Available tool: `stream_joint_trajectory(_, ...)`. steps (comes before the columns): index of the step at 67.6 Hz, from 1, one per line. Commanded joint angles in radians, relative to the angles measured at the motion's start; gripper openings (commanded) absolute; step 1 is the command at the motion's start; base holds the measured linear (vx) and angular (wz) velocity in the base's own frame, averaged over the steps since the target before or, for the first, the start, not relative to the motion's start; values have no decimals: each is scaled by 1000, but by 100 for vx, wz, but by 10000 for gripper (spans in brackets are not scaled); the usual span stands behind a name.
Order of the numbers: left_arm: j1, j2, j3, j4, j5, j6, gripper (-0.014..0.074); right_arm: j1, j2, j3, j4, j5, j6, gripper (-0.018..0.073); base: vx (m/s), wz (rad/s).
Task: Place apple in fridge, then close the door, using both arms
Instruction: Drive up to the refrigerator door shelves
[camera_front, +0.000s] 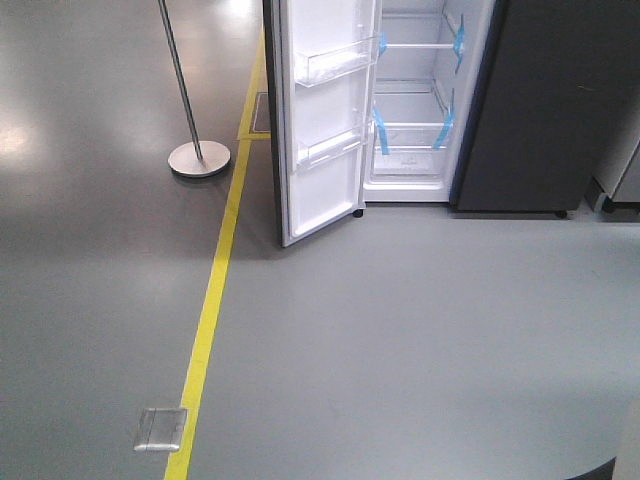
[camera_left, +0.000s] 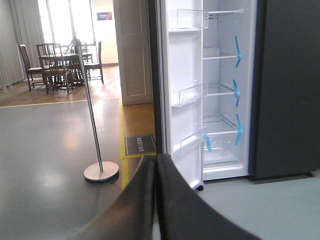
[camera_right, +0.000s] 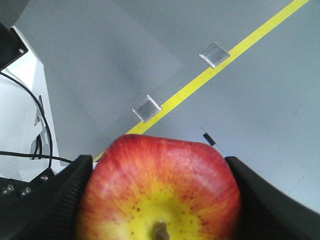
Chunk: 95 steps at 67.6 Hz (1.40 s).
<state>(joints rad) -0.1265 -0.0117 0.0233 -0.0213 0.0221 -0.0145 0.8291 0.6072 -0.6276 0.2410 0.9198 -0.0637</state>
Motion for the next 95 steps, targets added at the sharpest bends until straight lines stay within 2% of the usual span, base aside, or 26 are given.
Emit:
stream_joint_trajectory(1, -4, -14, 13, -1, -73, -5, -6, -1, -1, -26, 13, -56, -6, 212, 27, 1)
stream_joint_trajectory(95, -4, -14, 13, -1, -73, -5, -6, -1, -1, -26, 13, -55, -6, 212, 23, -1)
